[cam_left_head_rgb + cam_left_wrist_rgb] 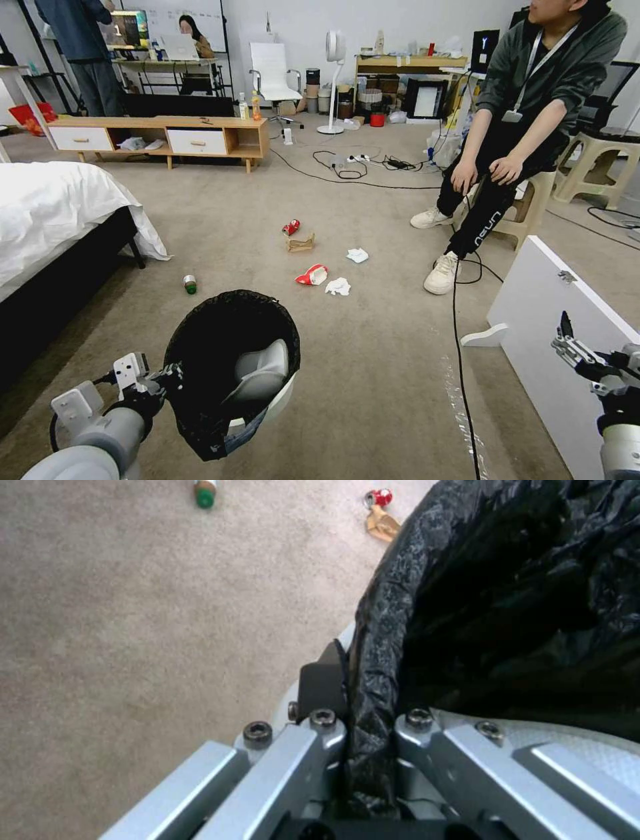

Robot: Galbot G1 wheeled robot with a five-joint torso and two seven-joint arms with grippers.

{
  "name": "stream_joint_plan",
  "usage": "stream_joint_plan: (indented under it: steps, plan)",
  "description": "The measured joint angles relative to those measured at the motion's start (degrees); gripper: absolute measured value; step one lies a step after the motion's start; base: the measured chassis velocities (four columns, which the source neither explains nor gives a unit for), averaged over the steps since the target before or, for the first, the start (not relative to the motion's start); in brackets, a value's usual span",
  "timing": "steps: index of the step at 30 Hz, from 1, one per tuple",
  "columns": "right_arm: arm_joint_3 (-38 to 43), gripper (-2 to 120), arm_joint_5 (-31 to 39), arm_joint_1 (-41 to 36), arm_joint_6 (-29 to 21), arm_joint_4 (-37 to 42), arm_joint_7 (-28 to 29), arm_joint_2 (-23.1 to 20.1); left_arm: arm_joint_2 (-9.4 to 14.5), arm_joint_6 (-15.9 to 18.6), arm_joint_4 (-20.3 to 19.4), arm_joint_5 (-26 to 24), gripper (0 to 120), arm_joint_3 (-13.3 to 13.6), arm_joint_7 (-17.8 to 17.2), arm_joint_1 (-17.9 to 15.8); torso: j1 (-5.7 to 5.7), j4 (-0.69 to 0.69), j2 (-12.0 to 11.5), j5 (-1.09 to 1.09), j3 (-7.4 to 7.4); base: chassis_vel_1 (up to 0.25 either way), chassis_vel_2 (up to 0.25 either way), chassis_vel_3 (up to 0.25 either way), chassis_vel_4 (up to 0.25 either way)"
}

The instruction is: Pick up the trash bin and place the garbage on the floor into it.

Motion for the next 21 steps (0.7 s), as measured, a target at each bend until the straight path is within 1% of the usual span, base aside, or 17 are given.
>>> stream_joint_plan:
  steps: [16,21]
  plan:
    - [0.0,100,-0.2,0.1,0.4,0.2,-0.2,0.0,-0.1,0.0,-0.3,0.3,2,0.2,0.1,-0.3,0.0,0.0,0.0,0.0,0.0,0.0,0.0,0.0,0.0]
    - [0.1,100,-2.5,0.0,1.6,0.1,-0.7,0.1,-0.1,0.0,-0.3,0.4,2,0.2,0.1,-0.3,0.0,0.0,0.0,0.0,0.0,0.0,0.0,0.0,0.0]
